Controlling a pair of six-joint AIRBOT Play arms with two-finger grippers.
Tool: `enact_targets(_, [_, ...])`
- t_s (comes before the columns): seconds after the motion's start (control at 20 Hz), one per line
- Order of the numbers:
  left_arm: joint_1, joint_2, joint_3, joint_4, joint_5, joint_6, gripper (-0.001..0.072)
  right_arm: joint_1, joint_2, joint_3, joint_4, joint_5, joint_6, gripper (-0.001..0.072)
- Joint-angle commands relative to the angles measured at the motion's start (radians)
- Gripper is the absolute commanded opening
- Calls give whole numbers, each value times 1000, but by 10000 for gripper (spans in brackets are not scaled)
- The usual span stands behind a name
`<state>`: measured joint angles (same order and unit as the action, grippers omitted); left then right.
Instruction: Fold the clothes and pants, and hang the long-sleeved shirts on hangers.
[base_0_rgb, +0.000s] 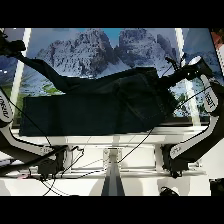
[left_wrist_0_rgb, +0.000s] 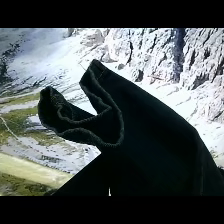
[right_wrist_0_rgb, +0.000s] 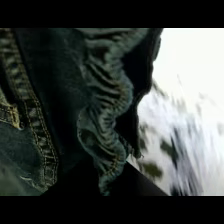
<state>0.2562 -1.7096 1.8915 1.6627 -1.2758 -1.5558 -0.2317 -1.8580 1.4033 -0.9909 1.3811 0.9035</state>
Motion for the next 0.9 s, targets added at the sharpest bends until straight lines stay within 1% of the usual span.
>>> enact_targets(0.0, [0, 0, 0, 1, -6, 0, 26, 7, 16, 20, -8, -145, 7, 45])
enact_targets(0.1, [0, 7, 0, 2, -6, 1, 26, -33, 51, 22, -61, -186, 55, 46])
enact_targets(0.2, [0, 17, 0, 2, -3, 2, 26, -103, 91, 22, -91, -184, 92, 46])
enact_targets(0.35, [-1, 16, 0, -3, -2, 0, 26, -229, 133, 20, -82, -100, 102, 46])
enact_targets(0.4, [-1, 13, 0, -26, -1, 0, 26, -267, 140, 19, -75, -65, 101, 46])
enact_targets(0.5, [-2, -3, 0, -127, -2, 0, 26, -314, 140, 17, -55, 0, 98, 46])
enact_targets(0.55, [-5, -15, 0, -183, -2, 1, 26, -325, 140, 17, -60, 19, 97, 46])
enact_targets(0.6, [-8, -28, -1, -206, -5, 1, 25, -332, 140, 17, -69, 23, 97, 46])
enact_targets(0.75, [-13, -74, -2, -129, -10, -1, 26, -342, 140, 17, -129, 4, 98, 46])
enact_targets(0.85, [-9, -104, -2, -136, -10, 0, 26, -354, 140, 17, -132, -11, 100, 46])
